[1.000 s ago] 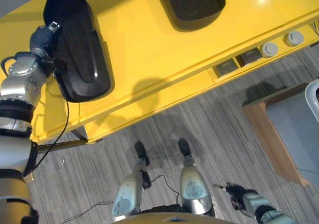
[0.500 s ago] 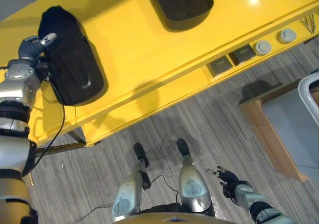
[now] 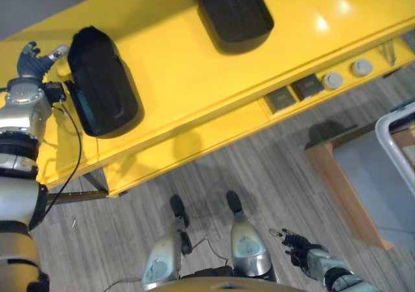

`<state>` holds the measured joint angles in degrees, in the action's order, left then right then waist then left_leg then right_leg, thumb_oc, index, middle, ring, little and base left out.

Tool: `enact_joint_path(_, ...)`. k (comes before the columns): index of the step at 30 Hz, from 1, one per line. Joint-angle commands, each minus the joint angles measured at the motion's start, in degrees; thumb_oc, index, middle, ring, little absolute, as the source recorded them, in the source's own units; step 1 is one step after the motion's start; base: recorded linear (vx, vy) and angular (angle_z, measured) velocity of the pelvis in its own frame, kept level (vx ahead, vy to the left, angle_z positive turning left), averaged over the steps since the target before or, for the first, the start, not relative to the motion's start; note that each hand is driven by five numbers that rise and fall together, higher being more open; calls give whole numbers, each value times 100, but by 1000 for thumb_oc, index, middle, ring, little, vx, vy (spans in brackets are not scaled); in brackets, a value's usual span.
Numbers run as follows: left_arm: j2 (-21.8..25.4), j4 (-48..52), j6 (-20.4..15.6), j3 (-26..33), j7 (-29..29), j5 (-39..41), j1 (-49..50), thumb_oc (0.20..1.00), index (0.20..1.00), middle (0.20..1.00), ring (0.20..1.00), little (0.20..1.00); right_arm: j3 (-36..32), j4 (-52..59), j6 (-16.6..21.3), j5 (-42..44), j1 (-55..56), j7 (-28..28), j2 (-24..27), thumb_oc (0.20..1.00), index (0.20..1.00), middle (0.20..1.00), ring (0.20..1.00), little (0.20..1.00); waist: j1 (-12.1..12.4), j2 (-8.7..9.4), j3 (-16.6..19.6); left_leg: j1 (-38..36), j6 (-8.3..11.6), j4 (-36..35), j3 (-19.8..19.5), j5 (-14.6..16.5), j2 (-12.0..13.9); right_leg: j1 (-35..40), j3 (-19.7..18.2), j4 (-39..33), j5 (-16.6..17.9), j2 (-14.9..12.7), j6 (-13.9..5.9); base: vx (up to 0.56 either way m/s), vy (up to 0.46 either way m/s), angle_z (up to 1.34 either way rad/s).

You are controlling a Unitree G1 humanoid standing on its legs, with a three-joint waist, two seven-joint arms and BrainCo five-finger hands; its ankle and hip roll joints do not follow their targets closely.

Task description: Move parts from the plastic box to the shelf.

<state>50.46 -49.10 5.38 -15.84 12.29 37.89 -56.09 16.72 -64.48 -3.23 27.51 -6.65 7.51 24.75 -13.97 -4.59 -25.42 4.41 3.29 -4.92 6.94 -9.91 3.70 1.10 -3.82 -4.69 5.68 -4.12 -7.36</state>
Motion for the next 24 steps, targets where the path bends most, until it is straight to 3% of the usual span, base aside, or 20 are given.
enact_joint_path(1, 332, 464, -1388, -67, 322, -328, -467, 1000, 1000, 1000, 1000, 1000, -47, -274, 48, -136, 520, 168, -55, 1000, 1000, 1000, 1000, 1000, 149, 39, 585, -489, -49, -8, 124, 935, -157, -200, 229, 77, -384, 193, 327, 51, -95, 11)
enact_joint_path(2, 348, 830, -1752, -65, 360, -767, -450, 1000, 1000, 1000, 1000, 1000, -114, -362, 1, -174, 562, 181, -114, 1000, 1000, 1000, 1000, 1000, 207, 56, 774, -591, -49, -8, 154, 962, -152, -62, 285, 54, -405, 198, 315, 53, -102, 17)
enact_joint_path(3, 384, 1197, -1843, -61, 317, -692, -403, 1000, 1000, 1000, 1000, 1000, -146, -401, -30, -190, 589, 166, -161, 1000, 1000, 1000, 1000, 1000, 250, 73, 903, -652, -40, -8, 185, 978, -143, 15, 331, 41, -418, 198, 314, 79, -95, 13)
enact_joint_path(5, 357, 1854, -1883, 106, 365, -681, -150, 1000, 1000, 1000, 1000, 1000, -174, -443, -129, -237, 616, 123, -259, 1000, 1000, 1000, 1000, 1000, 360, 102, 1159, -783, -37, -8, 216, 1005, -127, 186, 417, 16, -449, 199, 317, 67, -62, 9)
enact_joint_path(6, 339, 2115, -1831, 206, 390, -730, -12, 940, 940, 940, 940, 940, -181, -462, -123, -268, 621, 103, -287, 1000, 1000, 1000, 1000, 1000, 395, 110, 1238, -824, -38, -8, 218, 1017, -121, 240, 442, 11, -465, 201, 327, 50, -57, 4)
enact_joint_path(7, 205, 2797, -1858, 532, 231, -736, 548, 476, 476, 476, 476, 476, -159, -449, 142, -577, 620, 21, -398, 1000, 1000, 1000, 1000, 1000, 515, 159, 1444, -954, -55, -8, 196, 1063, -113, 402, 497, 3, -523, 208, 357, 31, -38, 3)
enact_joint_path(8, 171, 3006, -1826, 609, 251, -768, 716, 369, 369, 369, 369, 369, -142, -442, 172, -603, 621, -4, -417, 1000, 1000, 1000, 1000, 1000, 542, 169, 1476, -981, -58, -8, 182, 1072, -114, 437, 510, 3, -534, 205, 362, 16, -36, 7)
enact_joint_path(9, 94, 3271, -1823, 746, 246, -698, 983, 200, 200, 200, 200, 200, -120, -425, 224, -642, 616, -45, -451, 1000, 1000, 1000, 1000, 1000, 588, 189, 1524, -1020, -65, -8, 153, 1086, -117, 488, 531, 3, -553, 200, 371, -3, -19, 12)
enact_joint_path(11, -211, 3834, -1807, 1113, 52, -702, 1681, 200, 200, 200, 200, 200, -112, -377, -38, -382, 609, 3, -510, 1000, 1000, 1000, 1000, 1000, 693, 238, 1596, -1101, -96, -8, 74, 1115, -139, 600, 562, 15, -599, 186, 385, -8, -25, 12)
enact_joint_path(14, -968, 4494, -1951, 1468, -377, -512, 2919, 200, 200, 200, 200, 200, -278, -382, 195, -193, 601, -137, -660, 1000, 1000, 1000, 1000, 1000, 909, 352, 1671, -1222, -178, -8, -107, 1186, -194, 742, 615, 55, -662, 167, 398, 0, -21, 17)
enact_joint_path(15, -985, 4530, -1941, 1496, -380, -524, 2971, 200, 200, 200, 200, 200, -265, -382, 199, -194, 616, -138, -648, 1000, 1000, 1000, 1000, 1000, 895, 343, 1680, -1232, -180, -8, -110, 1189, -196, 753, 617, 53, -666, 165, 397, -10, -40, 44)
enact_joint_path(17, -1663, 5003, -1747, 1426, -821, -1062, 4064, 200, 200, 200, 200, 200, -453, -235, 711, -179, 726, -252, -710, 1000, 1000, 1000, 1000, 1000, 1106, 510, 1711, -1304, -295, -8, -300, 1278, -269, 850, 712, 41, -642, 148, 364, -20, -44, 46)
enact_joint_path(21, -1752, 5082, -1669, 1327, -1088, -1345, 4395, 200, 200, 200, 200, 200, -542, -93, 756, -426, 761, -387, -650, 1000, 1000, 1000, 1000, 1000, 1149, 554, 1715, -1305, -322, -8, -367, 1310, -301, 845, 726, 33, -619, 154, 339, 0, -8, 24)
enact_joint_path(24, -1777, 5261, -1607, 1074, -1160, -1638, 4652, 200, 200, 200, 200, 200, -589, -119, 575, -618, 760, -158, -565, 1000, 1000, 1000, 1000, 1000, 1228, 580, 1651, -1273, -354, -8, -426, 1328, -328, 815, 787, 42, -606, 154, 329, 1, -6, 2)
